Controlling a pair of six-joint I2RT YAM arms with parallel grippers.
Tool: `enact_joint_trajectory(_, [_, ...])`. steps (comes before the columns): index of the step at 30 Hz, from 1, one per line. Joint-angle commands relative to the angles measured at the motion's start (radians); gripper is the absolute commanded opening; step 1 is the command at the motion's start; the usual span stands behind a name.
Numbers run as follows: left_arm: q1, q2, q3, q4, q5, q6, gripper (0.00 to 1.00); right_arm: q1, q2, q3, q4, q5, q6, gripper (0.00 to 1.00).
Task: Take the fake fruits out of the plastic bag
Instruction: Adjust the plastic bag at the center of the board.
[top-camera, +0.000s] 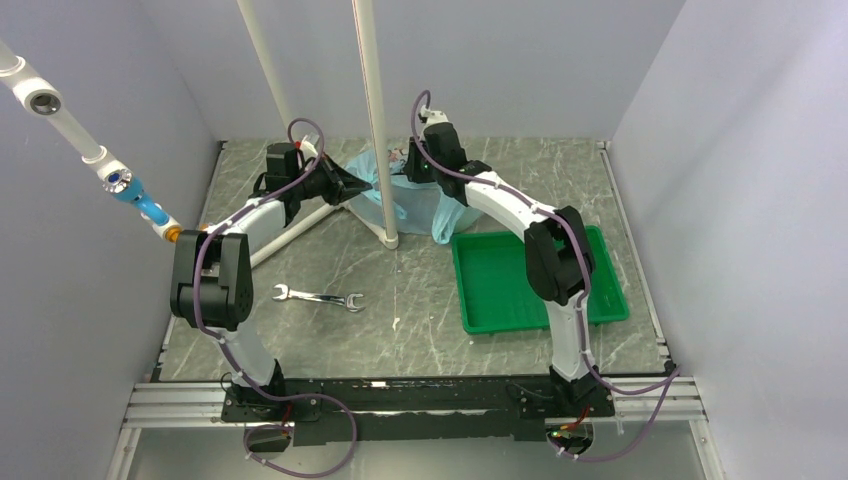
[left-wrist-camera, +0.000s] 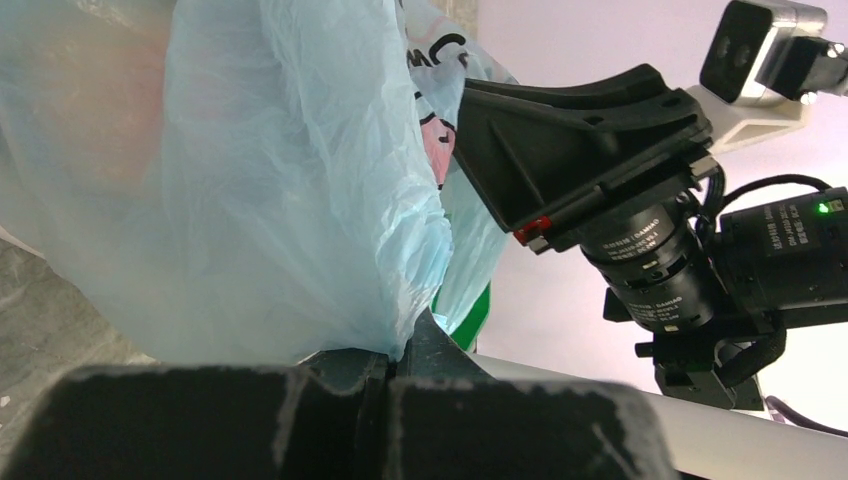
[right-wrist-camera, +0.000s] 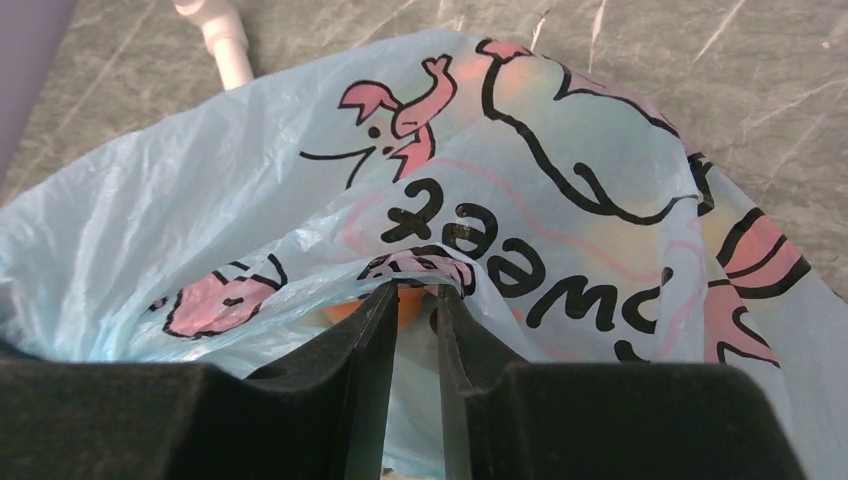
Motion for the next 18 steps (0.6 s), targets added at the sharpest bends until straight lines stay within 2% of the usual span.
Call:
enact_joint_trajectory(1, [-0.001,-0.032,0.032,0.019,0.024,0.01,0.0,-0.002,0.017,0.049,-0.047,0.052,-0.065,0.25])
enact_joint_trajectory(7, [0.0,-0.032,0.063,-0.06,-0.009,0.075,0.0,-0.001,-0.02,-0.018,-0.107,0.106,-0.076,0.36])
enact_joint_trajectory(9, [0.0,-0.028,0.081,-0.1,-0.031,0.109,0.0,-0.002,-0.026,-0.041,-0.129,0.095,-0.085,0.36])
enact_joint_trajectory(16, [0.004,-0.026,0.12,-0.186,-0.064,0.178,0.0,0.0,-0.121,-0.211,-0.09,-0.133,-0.136,0.35])
enact_joint_trajectory(18, [0.006,-0.027,0.138,-0.245,-0.092,0.209,0.0,-0.001,-0.17,-0.285,-0.039,-0.241,-0.163,0.39])
